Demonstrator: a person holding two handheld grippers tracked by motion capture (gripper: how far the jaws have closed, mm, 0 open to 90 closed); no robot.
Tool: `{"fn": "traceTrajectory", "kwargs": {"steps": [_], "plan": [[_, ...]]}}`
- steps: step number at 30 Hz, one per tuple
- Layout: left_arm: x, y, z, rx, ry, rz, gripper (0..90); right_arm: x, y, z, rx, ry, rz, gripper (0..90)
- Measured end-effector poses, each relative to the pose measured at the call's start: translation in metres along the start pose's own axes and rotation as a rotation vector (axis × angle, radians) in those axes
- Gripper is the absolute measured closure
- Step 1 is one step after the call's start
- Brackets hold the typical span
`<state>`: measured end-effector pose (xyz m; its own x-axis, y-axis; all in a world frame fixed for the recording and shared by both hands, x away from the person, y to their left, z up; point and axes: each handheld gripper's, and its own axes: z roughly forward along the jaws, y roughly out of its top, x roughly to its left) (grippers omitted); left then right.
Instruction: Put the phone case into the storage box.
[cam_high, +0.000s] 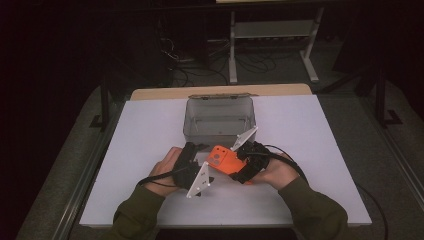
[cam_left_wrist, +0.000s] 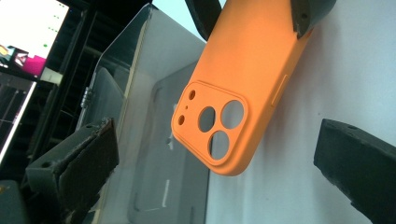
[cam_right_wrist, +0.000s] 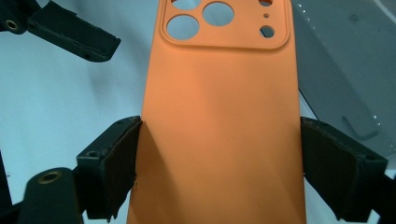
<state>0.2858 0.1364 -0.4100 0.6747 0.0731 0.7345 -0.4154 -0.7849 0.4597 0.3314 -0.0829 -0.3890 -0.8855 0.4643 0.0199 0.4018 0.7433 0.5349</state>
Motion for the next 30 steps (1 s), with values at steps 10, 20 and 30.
{"fn": "traceTrajectory", "kwargs": {"steps": [10, 20, 30], "plan": [[-0.004, 0.001, 0.001, 0.022, 0.029, 0.072, 0.0, -0.001, 0.000, -0.001, -0.003, -0.001, 0.003, 15.6], [-0.007, 0.002, 0.001, 0.030, 0.062, 0.124, 0.0, -0.001, 0.000, 0.000, -0.001, -0.003, 0.001, 15.6], [-0.011, 0.004, 0.002, 0.036, 0.104, 0.189, 0.0, -0.002, 0.000, 0.000, 0.001, -0.003, -0.001, 15.6]]}}
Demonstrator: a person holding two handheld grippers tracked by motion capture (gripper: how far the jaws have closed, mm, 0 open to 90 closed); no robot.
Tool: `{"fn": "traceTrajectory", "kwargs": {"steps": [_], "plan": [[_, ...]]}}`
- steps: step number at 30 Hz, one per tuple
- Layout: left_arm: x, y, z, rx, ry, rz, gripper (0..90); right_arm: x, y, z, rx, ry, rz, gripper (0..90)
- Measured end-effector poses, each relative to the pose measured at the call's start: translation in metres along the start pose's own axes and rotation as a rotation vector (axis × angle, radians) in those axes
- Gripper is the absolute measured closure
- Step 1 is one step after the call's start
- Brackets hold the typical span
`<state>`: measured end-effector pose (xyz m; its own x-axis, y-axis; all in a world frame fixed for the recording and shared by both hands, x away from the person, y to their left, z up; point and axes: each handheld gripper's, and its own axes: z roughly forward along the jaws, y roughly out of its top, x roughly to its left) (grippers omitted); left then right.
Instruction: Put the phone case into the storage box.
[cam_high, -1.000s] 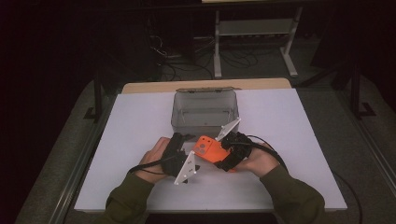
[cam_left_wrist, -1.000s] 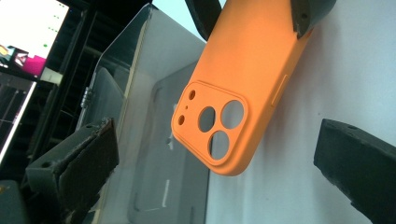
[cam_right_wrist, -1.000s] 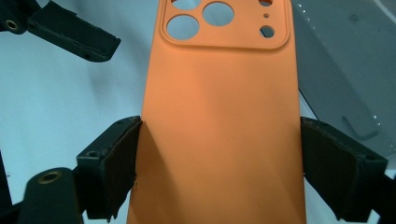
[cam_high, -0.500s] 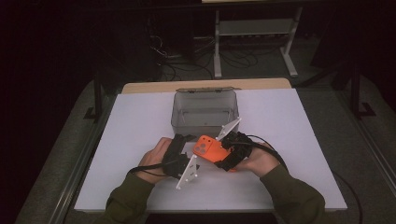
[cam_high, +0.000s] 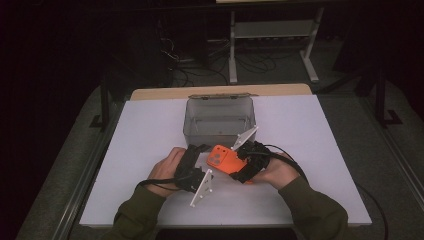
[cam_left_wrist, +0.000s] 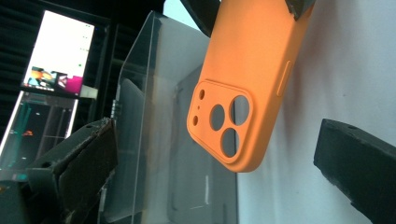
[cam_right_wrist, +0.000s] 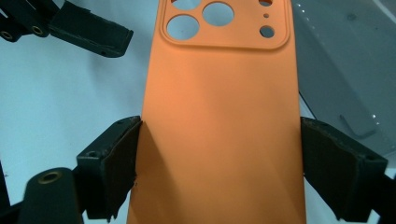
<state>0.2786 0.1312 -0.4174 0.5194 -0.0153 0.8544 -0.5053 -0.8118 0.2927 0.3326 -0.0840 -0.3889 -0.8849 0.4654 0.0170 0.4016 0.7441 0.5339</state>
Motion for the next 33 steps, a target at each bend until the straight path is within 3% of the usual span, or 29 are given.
{"fn": "traceTrajectory", "kwargs": {"steps": [16, 33], "plan": [[-0.007, 0.009, 0.005, 0.019, 0.036, 0.050, 0.0, -0.001, 0.003, -0.001, 0.000, 0.018, 0.006, 15.6], [-0.014, 0.012, 0.010, 0.039, 0.080, 0.052, 0.0, 0.002, 0.015, -0.005, 0.000, 0.036, -0.017, 15.5]]}}
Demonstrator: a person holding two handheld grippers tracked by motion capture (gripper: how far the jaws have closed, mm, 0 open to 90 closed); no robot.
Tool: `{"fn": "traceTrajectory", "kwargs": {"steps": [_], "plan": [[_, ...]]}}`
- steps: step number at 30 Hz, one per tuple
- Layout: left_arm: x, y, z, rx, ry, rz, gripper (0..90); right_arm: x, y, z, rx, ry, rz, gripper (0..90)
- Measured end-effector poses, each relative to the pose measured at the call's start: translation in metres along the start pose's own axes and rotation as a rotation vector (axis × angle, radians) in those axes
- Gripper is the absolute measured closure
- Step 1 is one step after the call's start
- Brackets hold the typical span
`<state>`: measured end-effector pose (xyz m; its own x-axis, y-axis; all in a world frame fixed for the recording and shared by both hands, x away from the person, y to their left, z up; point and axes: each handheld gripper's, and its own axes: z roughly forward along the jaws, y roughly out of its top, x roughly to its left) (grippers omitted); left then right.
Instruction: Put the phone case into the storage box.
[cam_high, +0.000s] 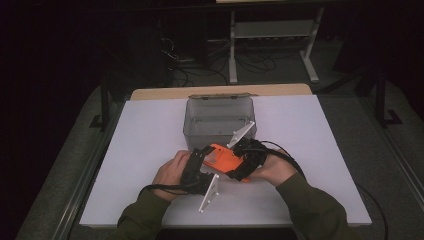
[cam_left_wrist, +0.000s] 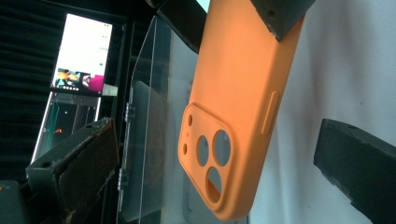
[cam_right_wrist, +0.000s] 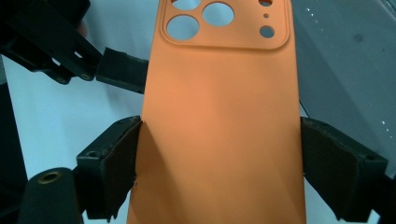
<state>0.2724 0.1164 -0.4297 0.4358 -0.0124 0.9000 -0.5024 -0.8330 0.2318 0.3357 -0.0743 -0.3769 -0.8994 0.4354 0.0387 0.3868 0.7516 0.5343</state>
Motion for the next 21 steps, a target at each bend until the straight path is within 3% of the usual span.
{"fn": "traceTrajectory", "kwargs": {"steps": [13, 21], "plan": [[-0.0069, 0.0045, 0.0052, 0.025, 0.009, 0.023, 0.0, 0.0043, 0.0096, 0.0041, 0.011, 0.019, -0.023, 15.5], [-0.0095, 0.0047, 0.0048, 0.031, 0.036, 0.038, 7.4, 0.0024, 0.0093, 0.0038, -0.003, 0.019, -0.015, 15.5]]}}
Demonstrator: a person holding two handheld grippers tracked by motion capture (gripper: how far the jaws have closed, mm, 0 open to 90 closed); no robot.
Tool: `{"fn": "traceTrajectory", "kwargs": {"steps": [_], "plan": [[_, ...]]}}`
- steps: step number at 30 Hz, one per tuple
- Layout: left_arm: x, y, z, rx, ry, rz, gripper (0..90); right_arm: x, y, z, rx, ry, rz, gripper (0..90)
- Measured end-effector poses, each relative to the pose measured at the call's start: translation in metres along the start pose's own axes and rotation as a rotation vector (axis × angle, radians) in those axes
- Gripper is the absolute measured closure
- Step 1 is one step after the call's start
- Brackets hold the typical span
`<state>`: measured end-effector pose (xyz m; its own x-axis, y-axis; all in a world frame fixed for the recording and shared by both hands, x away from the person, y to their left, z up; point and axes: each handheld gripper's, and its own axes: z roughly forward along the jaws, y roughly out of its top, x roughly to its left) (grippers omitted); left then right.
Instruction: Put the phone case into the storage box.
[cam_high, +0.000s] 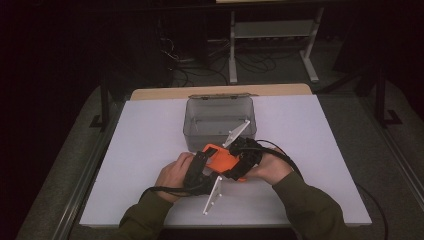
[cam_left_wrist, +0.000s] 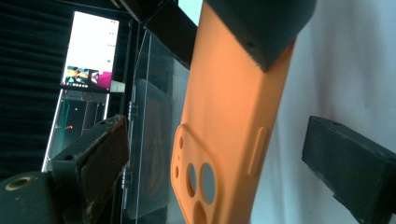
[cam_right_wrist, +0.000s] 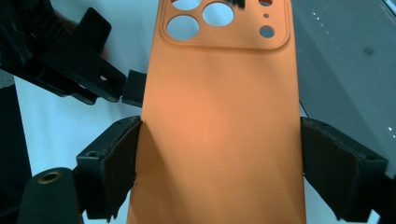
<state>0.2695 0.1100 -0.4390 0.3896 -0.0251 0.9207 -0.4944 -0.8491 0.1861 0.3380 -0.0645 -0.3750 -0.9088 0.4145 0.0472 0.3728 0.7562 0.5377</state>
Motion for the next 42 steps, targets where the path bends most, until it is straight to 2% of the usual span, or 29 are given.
{"fn": "traceTrajectory", "kwargs": {"steps": [3, 9, 17, 23, 35, 42], "plan": [[-0.0030, 0.0000, 0.0004, -0.006, 0.007, 0.002, 13.2, 0.0002, 0.0004, -0.0002, -0.003, 0.000, -0.002, 15.5], [-0.0044, 0.0011, 0.0009, -0.004, 0.021, 0.002, 16.0, 0.0003, 0.0009, -0.0015, -0.011, 0.006, 0.004, 15.5], [-0.0070, 0.0026, 0.0008, -0.014, 0.045, 0.006, 25.6, 0.0011, 0.0018, -0.0016, -0.015, 0.009, 0.008, 15.5], [-0.0093, 0.0040, 0.0006, -0.013, 0.058, 0.032, 33.5, 0.0016, 0.0031, -0.0017, -0.019, 0.012, 0.011, 15.5], [-0.0099, 0.0052, -0.0001, -0.018, 0.074, 0.040, 44.0, 0.0008, 0.0041, -0.0016, -0.025, 0.019, 0.031, 15.5], [-0.0098, 0.0062, -0.0011, -0.008, 0.074, 0.059, 49.0, 0.0000, 0.0045, -0.0001, -0.021, 0.021, 0.032, 15.5]]}}
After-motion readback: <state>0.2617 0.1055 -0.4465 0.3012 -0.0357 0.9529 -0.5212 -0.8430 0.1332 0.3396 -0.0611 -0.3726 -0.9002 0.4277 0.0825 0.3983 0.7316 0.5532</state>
